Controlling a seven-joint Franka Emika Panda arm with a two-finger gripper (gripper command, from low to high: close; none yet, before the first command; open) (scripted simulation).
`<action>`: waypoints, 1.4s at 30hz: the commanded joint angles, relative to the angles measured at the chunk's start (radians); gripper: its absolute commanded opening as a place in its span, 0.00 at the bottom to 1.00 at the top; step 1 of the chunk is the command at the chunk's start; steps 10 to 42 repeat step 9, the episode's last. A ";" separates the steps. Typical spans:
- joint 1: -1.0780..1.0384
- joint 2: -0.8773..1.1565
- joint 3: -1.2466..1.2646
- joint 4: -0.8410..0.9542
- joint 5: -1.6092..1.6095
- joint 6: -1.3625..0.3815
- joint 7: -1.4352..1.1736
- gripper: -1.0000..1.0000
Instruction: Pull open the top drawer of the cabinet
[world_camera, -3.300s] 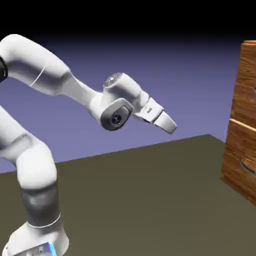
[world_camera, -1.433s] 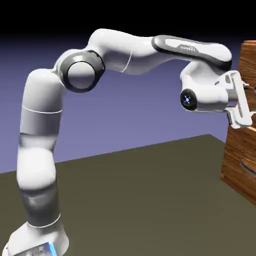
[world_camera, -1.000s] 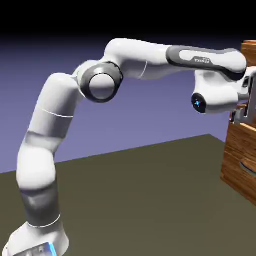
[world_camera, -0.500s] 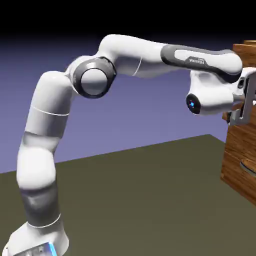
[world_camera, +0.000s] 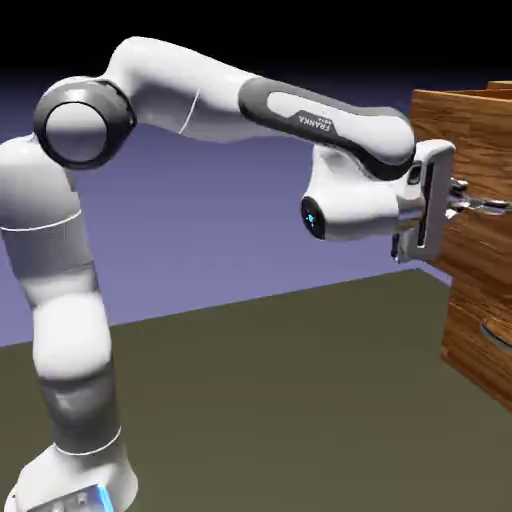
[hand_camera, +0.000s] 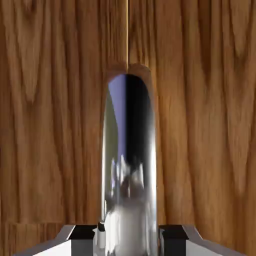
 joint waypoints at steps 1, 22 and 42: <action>-0.001 -0.035 -0.002 -0.036 -0.004 -0.002 -0.001 0.00; -0.003 -0.237 -0.017 -0.223 -0.040 0.012 0.007 1.00; -0.003 -0.237 -0.017 -0.223 -0.040 0.012 0.007 1.00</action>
